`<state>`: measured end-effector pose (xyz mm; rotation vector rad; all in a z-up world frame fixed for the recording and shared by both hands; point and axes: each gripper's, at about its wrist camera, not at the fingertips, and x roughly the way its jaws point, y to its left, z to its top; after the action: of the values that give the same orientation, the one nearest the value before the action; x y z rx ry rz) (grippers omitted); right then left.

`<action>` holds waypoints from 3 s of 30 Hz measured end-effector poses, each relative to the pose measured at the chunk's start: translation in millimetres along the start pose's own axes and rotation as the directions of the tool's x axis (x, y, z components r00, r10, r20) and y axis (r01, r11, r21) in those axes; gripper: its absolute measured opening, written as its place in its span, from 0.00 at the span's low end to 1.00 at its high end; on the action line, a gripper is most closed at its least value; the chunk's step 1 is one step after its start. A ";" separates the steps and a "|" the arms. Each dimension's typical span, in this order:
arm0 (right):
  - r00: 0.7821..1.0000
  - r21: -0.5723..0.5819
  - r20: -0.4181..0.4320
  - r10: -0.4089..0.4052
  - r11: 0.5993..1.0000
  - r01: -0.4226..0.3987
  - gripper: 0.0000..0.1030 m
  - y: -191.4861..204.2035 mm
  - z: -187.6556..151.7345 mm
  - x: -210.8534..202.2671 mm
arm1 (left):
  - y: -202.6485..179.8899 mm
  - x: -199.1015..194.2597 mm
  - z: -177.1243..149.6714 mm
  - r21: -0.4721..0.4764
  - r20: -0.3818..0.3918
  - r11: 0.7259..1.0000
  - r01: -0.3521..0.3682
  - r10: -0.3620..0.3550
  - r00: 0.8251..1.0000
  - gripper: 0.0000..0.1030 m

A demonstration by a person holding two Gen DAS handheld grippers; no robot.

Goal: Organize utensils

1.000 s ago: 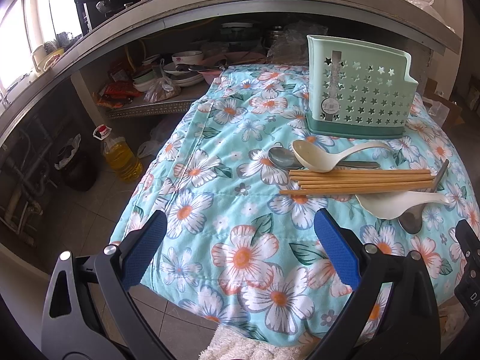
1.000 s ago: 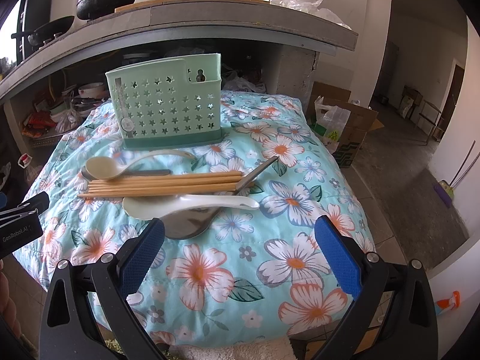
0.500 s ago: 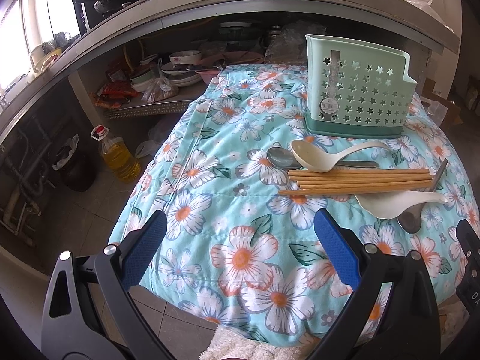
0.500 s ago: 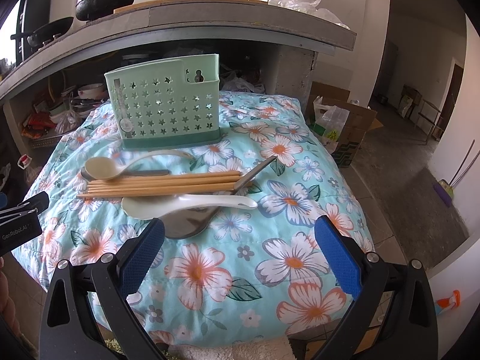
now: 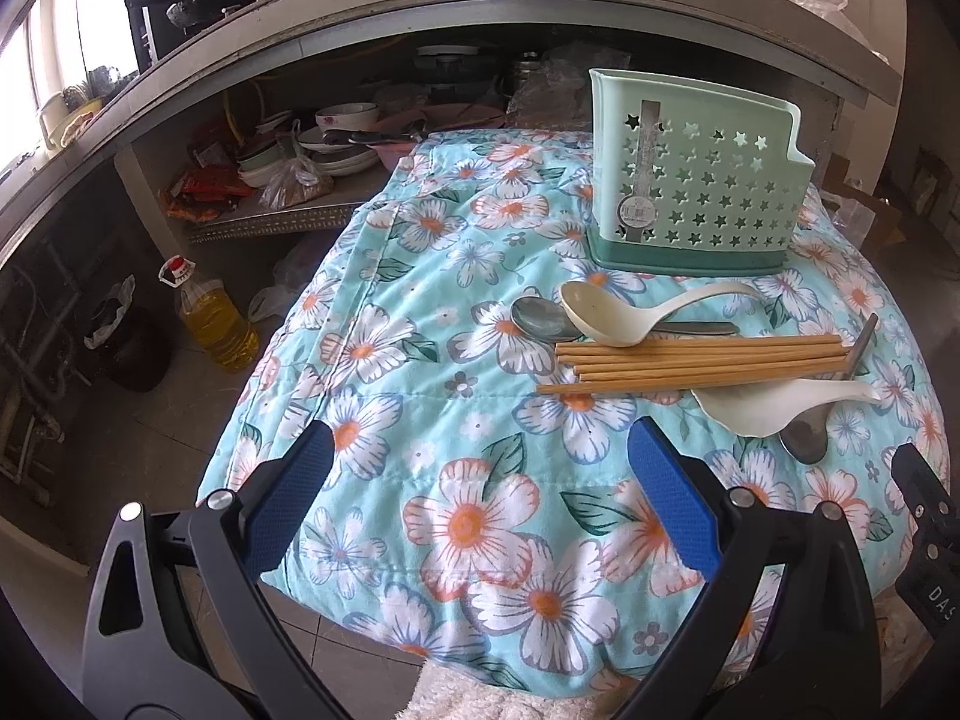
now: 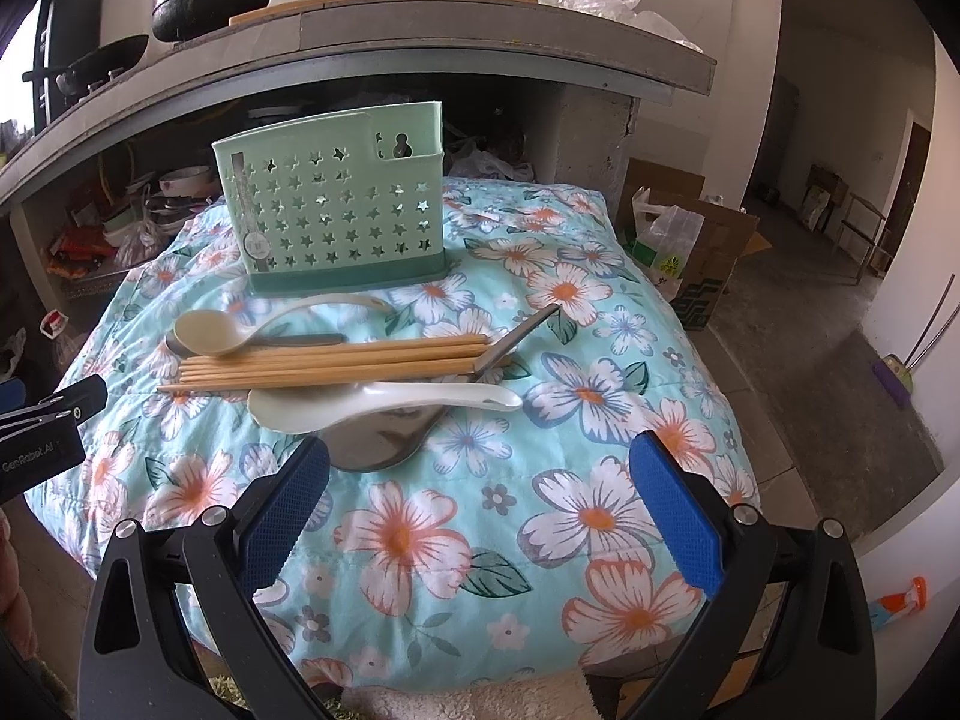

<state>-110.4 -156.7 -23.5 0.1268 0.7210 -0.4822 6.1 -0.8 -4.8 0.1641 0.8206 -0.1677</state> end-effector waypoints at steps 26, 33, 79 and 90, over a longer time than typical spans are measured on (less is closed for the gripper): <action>0.969 -0.008 -0.041 0.242 0.970 -0.243 0.95 15.7 -14.8 22.7 | 27.9 38.1 27.6 -0.134 -0.015 0.953 0.271 -0.276 0.961 0.92; 0.959 -0.050 -0.049 0.280 0.958 -0.283 0.95 22.2 -18.4 31.6 | 27.8 49.2 39.5 -0.151 -0.013 0.950 0.272 -0.278 0.961 0.92; 0.912 -0.294 0.044 0.407 0.878 -0.378 0.55 77.8 8.8 27.9 | 81.4 60.7 59.6 -0.424 0.124 0.778 0.463 -0.457 0.881 0.02; 0.938 -0.551 0.071 0.339 0.797 -0.247 0.40 187.4 31.6 47.8 | 173.2 51.3 31.6 -0.570 0.233 0.731 0.376 -0.295 0.927 0.02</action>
<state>26.9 -18.0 -41.0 -0.3249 0.6319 0.0244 99.7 156.9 -7.6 -0.6121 0.7338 -0.2457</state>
